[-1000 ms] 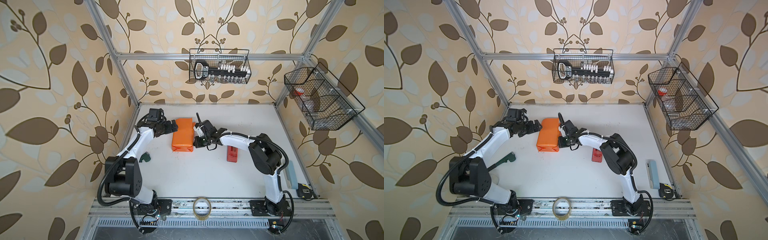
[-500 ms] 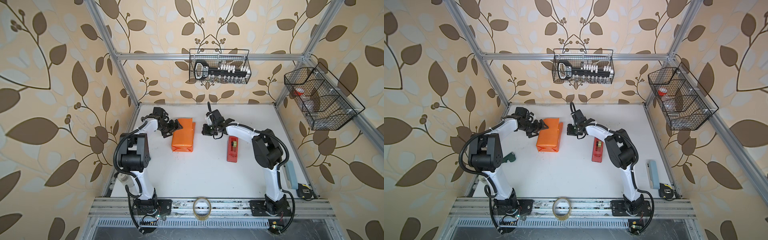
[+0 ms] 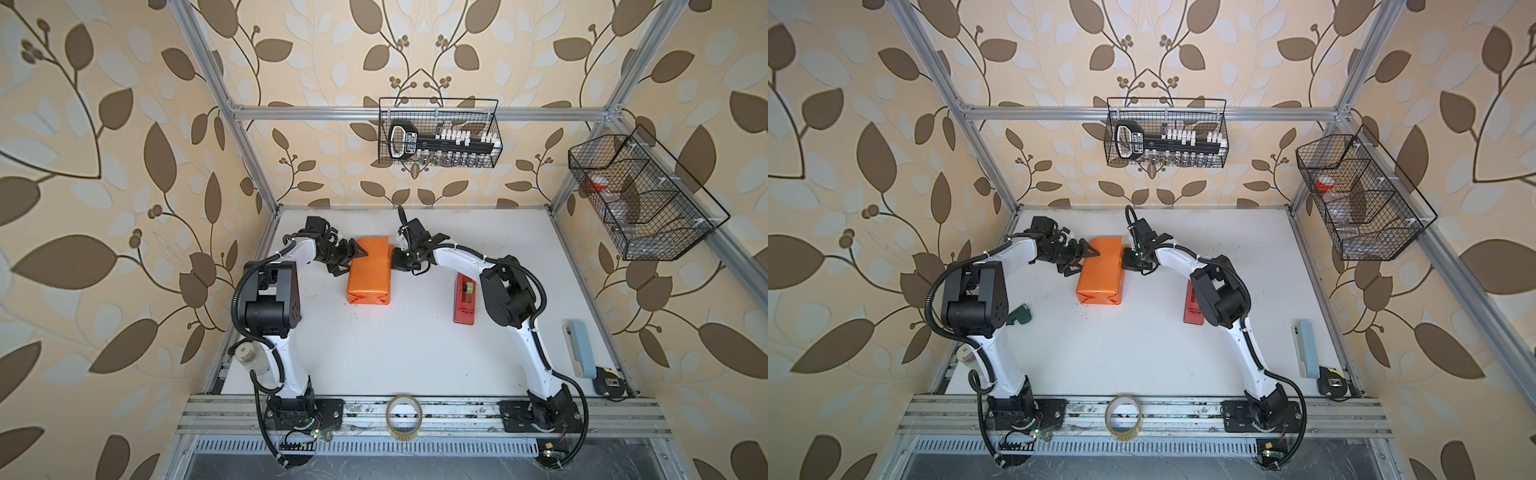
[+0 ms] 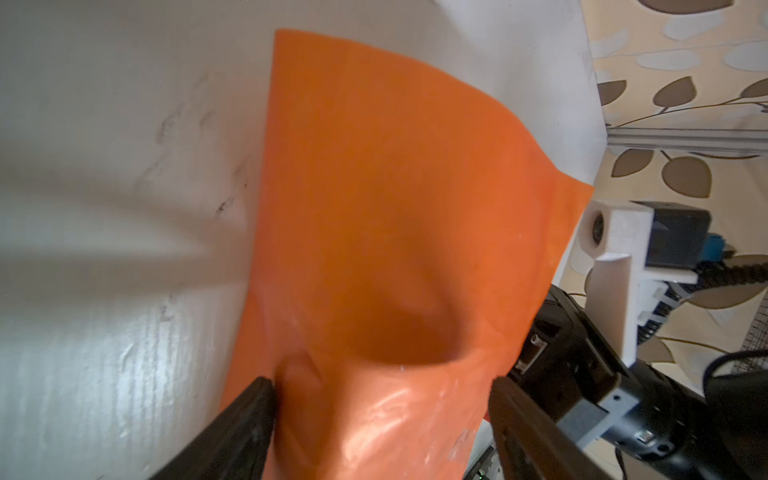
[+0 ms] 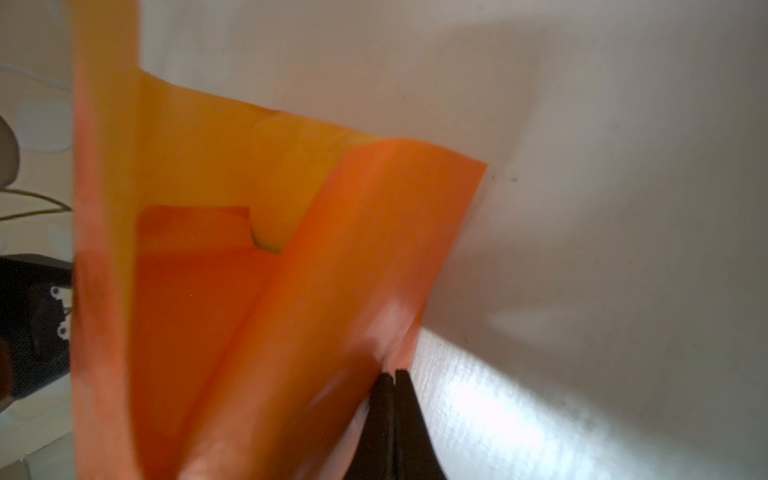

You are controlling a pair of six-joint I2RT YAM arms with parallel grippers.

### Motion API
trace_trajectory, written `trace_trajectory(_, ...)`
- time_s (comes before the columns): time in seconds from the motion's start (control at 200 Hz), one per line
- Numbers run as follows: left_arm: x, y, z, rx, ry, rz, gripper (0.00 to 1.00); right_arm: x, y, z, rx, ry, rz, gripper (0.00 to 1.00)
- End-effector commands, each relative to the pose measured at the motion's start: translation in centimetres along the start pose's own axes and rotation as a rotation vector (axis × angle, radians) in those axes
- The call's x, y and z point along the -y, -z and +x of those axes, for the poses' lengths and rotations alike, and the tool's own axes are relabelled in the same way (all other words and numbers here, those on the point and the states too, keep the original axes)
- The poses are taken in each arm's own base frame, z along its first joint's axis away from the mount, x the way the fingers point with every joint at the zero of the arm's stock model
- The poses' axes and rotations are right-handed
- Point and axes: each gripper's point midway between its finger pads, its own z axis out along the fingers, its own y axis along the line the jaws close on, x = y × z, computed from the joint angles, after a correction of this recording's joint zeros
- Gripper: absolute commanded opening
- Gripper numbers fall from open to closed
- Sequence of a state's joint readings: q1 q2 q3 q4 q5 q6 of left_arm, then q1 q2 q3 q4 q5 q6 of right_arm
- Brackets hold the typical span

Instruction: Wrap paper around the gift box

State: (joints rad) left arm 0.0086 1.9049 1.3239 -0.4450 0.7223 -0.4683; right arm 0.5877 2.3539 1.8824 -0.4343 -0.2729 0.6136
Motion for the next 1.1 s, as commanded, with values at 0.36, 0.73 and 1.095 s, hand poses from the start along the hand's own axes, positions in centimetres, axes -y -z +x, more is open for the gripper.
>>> trace_trajectory(0.36,11.7,5.1,4.6,0.029,-0.332,0.247,0.83,-7.6,11.0,-2.1,0.198,0.117,-0.251,0.03)
trace_trajectory(0.73,9.9,5.3,10.0,-0.064,-0.304,0.215,0.82,-6.5,11.4,3.5,0.161,0.137,-0.23,0.03)
trace_trajectory(1.095,10.4,6.7,11.5,-0.088,-0.35,0.168,0.91,-4.7,13.5,5.3,0.162,0.111,-0.173,0.06)
